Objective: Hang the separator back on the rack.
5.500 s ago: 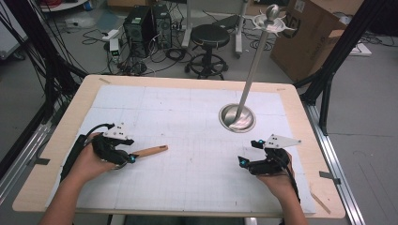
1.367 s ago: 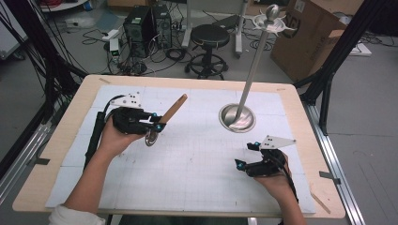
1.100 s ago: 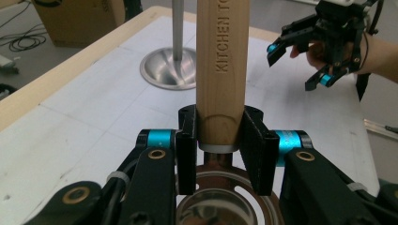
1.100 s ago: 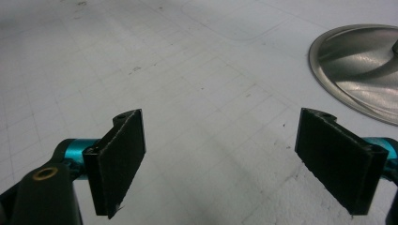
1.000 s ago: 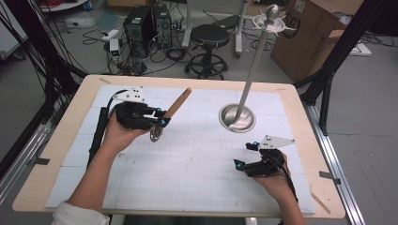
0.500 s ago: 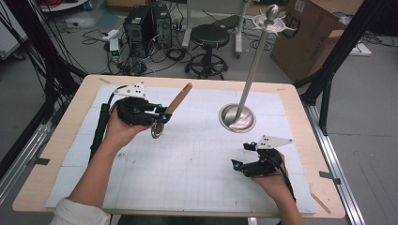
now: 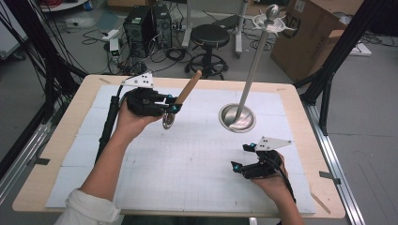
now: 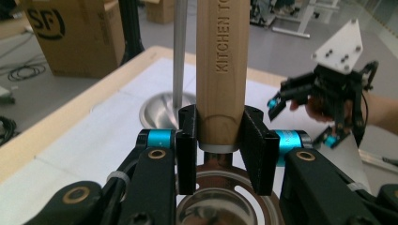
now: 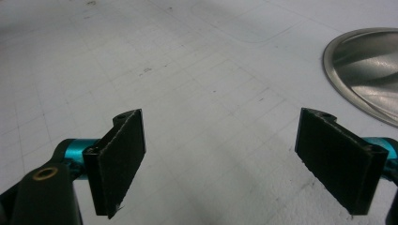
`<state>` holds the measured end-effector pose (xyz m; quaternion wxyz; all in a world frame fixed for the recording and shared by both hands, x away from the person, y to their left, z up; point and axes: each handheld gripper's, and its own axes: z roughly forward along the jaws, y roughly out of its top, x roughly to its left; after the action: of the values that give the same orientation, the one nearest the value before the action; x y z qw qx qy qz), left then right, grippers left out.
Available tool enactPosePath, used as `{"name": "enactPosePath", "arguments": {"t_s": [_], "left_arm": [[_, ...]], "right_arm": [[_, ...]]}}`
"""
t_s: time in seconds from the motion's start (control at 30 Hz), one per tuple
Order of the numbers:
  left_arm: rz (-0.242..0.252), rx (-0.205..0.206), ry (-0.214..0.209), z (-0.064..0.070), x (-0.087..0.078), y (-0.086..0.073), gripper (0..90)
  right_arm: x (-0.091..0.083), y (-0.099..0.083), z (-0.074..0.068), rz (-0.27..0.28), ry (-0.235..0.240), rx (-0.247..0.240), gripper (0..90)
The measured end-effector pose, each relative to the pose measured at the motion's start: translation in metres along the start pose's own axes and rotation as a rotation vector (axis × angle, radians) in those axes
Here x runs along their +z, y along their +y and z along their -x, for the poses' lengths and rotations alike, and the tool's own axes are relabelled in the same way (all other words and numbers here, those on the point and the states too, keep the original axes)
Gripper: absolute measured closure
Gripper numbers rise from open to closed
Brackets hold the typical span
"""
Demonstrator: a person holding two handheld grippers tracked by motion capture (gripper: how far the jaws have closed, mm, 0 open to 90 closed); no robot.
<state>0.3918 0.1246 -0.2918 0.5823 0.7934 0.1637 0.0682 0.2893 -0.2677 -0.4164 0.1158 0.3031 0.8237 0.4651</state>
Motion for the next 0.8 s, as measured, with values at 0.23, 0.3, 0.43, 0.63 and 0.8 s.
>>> {"name": "enactPosePath", "arguments": {"t_s": [0.23,0.3,0.43,0.63,0.8], "left_arm": [[0.039,0.005,-0.001,-0.001,0.010,0.021,69.1],[0.037,0.023,0.001,0.002,0.014,0.029,69.1],[0.029,0.066,0.011,0.006,0.021,0.048,69.1],[0.045,0.092,0.024,0.006,0.034,0.073,69.1],[0.061,0.100,0.022,0.005,0.045,0.090,69.1]], "right_arm": [[0.002,0.001,0.000,0.003,0.013,0.006,15.3],[0.003,0.001,0.001,0.007,0.018,0.003,15.4],[0.002,0.003,0.002,0.019,0.016,0.003,15.3],[0.004,0.003,0.000,0.010,0.019,-0.005,15.3],[0.002,0.003,0.000,0.018,0.020,0.003,15.3]]}}
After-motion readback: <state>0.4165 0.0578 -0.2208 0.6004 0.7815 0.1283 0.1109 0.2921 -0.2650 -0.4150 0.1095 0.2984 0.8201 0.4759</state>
